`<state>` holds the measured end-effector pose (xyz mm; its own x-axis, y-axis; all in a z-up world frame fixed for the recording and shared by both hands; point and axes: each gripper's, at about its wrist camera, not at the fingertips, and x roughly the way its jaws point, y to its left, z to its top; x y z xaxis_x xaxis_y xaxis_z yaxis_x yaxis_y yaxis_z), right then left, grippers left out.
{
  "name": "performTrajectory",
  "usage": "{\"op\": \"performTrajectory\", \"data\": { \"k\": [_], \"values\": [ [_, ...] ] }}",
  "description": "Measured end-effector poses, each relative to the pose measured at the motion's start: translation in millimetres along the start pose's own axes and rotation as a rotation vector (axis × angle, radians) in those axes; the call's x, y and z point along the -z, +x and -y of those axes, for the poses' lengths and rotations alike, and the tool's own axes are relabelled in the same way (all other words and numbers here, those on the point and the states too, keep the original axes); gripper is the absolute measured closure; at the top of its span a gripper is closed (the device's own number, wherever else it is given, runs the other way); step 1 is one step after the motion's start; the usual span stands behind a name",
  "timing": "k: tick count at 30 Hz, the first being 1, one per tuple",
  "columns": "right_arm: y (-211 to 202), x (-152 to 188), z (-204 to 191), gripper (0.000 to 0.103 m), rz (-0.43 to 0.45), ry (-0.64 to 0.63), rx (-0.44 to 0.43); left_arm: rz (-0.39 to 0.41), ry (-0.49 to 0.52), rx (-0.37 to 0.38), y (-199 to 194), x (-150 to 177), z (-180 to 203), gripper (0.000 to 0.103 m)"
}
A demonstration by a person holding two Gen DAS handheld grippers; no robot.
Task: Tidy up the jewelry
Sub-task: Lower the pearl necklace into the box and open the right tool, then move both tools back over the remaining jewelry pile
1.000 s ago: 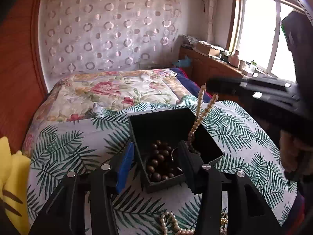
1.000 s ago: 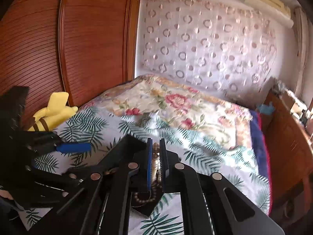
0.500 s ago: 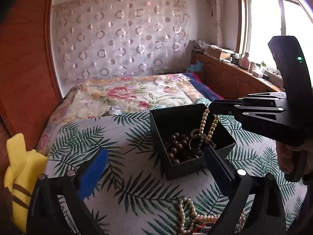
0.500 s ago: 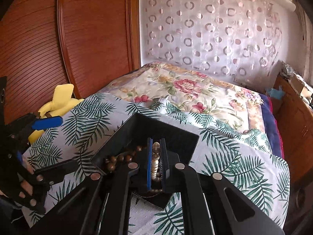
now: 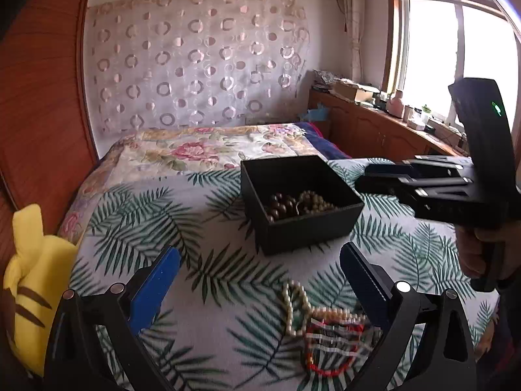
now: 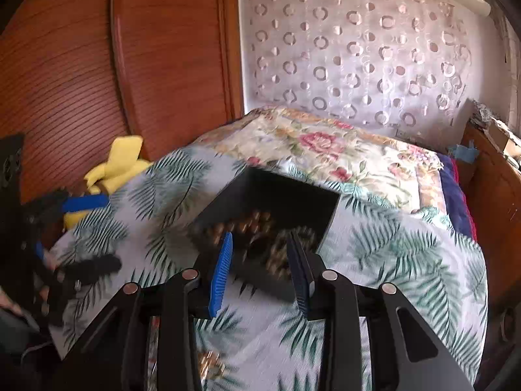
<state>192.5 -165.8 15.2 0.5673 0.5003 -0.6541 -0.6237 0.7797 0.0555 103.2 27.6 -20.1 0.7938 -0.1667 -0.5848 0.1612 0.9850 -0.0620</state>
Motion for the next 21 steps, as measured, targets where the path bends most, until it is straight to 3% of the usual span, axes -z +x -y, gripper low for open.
{"op": "performTrajectory", "data": {
  "k": [8,16,17,19,21],
  "values": [
    [-17,59,-22,0.066,-0.065,-0.011,-0.039,-0.019,-0.024,-0.001,-14,24,-7,0.008],
    [-32,102,-43,0.065,-0.088,-0.001,-0.093,-0.020,0.036,-0.037,-23,41,4,0.008],
    [-34,104,-44,0.063,-0.092,-0.001,-0.101,-0.022,0.039,-0.033,-23,43,5,0.008],
    [-36,110,-50,0.046,-0.094,-0.012,-0.105,-0.030,0.037,-0.023,-24,49,7,0.008],
    [-36,113,-55,0.044,-0.097,-0.022,-0.112,-0.040,0.029,-0.013,-26,54,5,0.008]
  ]
}}
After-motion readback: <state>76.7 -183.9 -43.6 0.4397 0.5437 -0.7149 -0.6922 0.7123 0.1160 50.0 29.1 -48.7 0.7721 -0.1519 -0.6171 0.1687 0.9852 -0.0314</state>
